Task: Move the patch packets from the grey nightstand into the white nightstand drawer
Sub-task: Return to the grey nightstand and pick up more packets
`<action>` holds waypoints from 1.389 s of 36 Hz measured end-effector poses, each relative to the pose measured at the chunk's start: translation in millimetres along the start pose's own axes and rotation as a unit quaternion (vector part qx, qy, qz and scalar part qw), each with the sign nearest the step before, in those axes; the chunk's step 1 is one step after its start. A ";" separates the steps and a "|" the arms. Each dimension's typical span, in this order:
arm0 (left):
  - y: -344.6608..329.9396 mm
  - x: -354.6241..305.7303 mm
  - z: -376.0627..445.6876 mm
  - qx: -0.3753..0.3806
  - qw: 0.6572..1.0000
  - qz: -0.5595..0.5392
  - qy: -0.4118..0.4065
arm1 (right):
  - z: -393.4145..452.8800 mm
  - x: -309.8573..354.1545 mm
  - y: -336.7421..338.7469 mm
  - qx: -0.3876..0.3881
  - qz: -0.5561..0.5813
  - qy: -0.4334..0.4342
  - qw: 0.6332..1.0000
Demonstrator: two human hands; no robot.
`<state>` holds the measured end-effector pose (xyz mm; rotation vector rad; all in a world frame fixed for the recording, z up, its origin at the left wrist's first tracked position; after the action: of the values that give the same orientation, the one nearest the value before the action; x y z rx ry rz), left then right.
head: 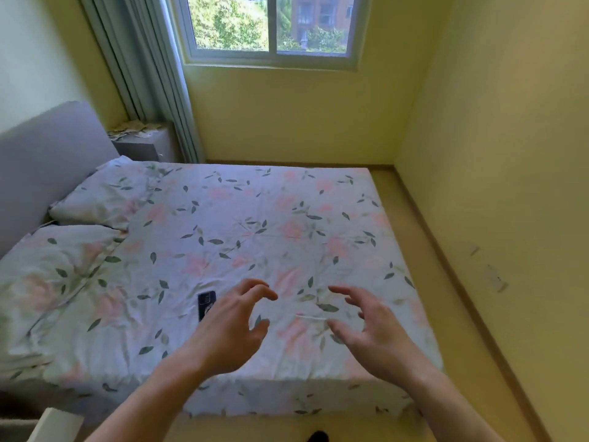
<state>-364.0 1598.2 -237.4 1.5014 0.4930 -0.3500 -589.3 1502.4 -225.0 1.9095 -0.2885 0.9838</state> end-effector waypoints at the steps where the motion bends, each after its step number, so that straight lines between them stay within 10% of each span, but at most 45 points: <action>1: -3.0 -7.7 11.7 0.000 1.000 0.009 0.000 | 4.8 -7.2 12.4 -0.003 0.002 0.003 1.000; 26: -188.4 -360.5 442.7 0.012 0.982 -0.009 -0.191 | 120.0 -300.1 420.3 -0.158 0.046 -0.079 0.983; 39: -264.4 -441.4 572.0 -0.022 0.999 0.029 -0.035 | 245.3 -432.3 593.8 -0.086 0.018 0.007 0.996; 50: -240.0 -395.0 615.8 -0.116 0.981 0.010 0.155 | 424.3 -386.4 619.4 0.048 0.011 0.128 0.991</action>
<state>-766.2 941.6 -239.2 1.3362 0.7403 -0.0372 -968.4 747.9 -217.7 1.8428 -0.1152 1.2635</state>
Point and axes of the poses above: each hand's wrist, its own z-axis towards the middle knuckle, its own y-axis out of the back of the hand, x = y × z, the point moved 4 cm from there along z, towards the middle knuckle, and after that the axes turned 7 degrees about -y, right-handed, at the moved point
